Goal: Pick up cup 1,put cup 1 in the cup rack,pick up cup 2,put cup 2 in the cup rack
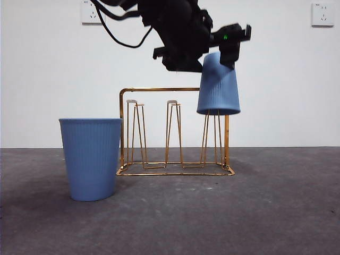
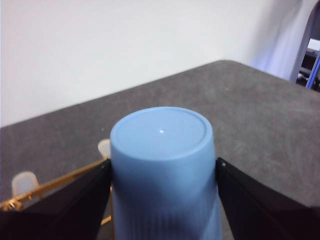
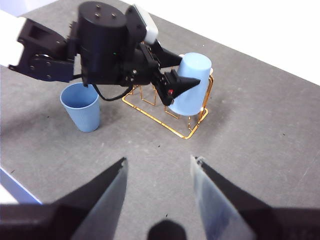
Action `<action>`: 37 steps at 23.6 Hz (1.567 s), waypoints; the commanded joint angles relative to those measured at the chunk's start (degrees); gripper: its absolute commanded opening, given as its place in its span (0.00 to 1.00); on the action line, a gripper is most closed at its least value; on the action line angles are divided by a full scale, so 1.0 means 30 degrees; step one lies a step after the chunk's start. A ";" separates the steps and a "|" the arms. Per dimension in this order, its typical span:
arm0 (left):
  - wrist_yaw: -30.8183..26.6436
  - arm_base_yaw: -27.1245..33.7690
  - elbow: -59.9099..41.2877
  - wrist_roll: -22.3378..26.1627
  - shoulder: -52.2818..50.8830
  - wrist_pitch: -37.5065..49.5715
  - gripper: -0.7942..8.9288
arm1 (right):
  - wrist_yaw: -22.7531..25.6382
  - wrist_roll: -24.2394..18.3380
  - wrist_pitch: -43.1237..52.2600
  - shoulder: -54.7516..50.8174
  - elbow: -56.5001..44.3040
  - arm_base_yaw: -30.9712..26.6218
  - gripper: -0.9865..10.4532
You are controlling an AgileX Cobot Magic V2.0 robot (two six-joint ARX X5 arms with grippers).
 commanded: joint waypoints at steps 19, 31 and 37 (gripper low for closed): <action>-0.0073 0.0350 0.0087 -0.1632 0.2368 -0.1035 0.07 | 0.0015 -0.0058 0.0109 -0.0051 -0.0117 0.0000 0.28; 0.0102 0.0372 0.0087 -0.3257 0.2368 -0.2987 0.22 | 0.0015 -0.0226 0.0124 -0.0051 -0.0117 0.0000 0.28; 0.1042 0.0401 0.0087 -0.3308 0.2361 -0.3468 0.35 | 0.0015 -0.0284 0.0124 -0.0044 -0.0117 0.0000 0.28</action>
